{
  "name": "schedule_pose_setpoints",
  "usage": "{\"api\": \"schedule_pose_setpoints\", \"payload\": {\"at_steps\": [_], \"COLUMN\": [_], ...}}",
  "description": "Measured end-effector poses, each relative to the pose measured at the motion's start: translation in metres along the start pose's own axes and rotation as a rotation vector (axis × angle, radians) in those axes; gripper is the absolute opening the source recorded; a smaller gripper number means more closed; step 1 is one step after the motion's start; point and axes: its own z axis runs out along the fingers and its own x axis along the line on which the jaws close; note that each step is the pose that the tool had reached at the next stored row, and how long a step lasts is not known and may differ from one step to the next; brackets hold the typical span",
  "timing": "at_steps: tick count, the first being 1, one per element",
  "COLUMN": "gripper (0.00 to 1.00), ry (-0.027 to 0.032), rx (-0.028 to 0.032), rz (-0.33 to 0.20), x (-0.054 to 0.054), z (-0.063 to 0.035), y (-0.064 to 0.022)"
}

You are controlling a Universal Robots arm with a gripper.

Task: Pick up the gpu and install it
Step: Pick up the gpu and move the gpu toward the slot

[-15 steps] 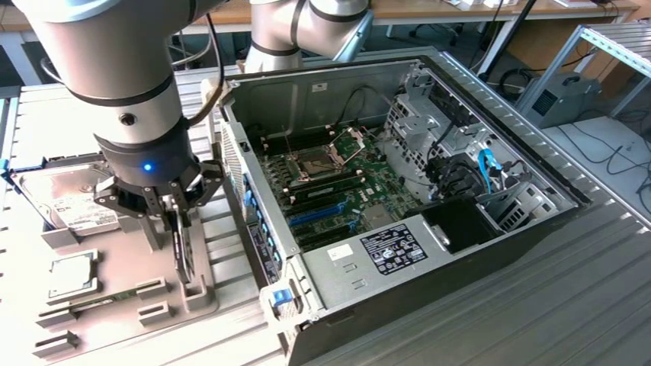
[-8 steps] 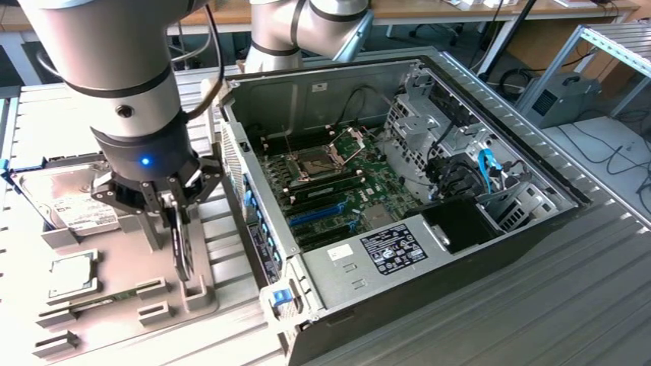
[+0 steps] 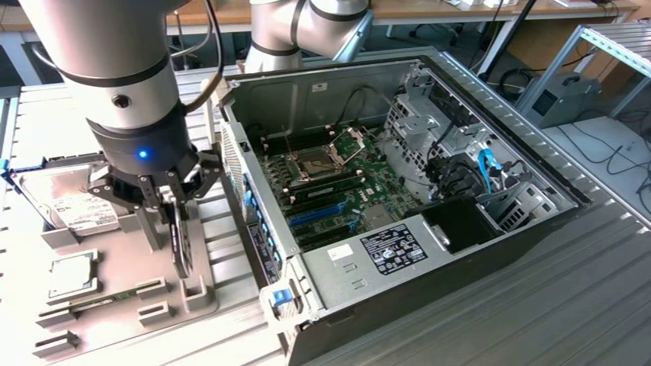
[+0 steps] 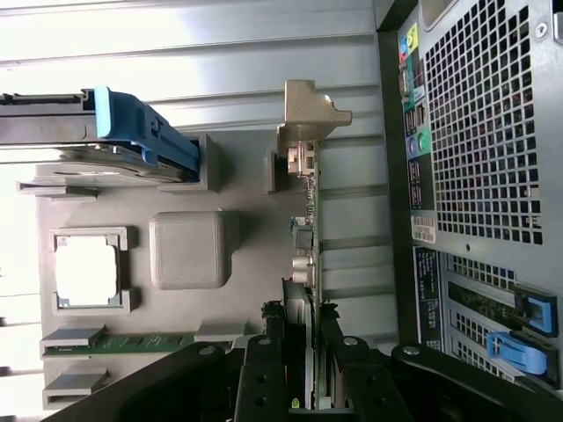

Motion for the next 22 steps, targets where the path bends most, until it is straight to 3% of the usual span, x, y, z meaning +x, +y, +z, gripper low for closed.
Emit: {"api": "schedule_pose_setpoints", "payload": {"at_steps": [22], "gripper": [0.26], "ry": [0.0000], "rx": [0.0000], "rz": [0.000], "x": [-0.001], "z": [-0.0216], "y": [0.0009]}}
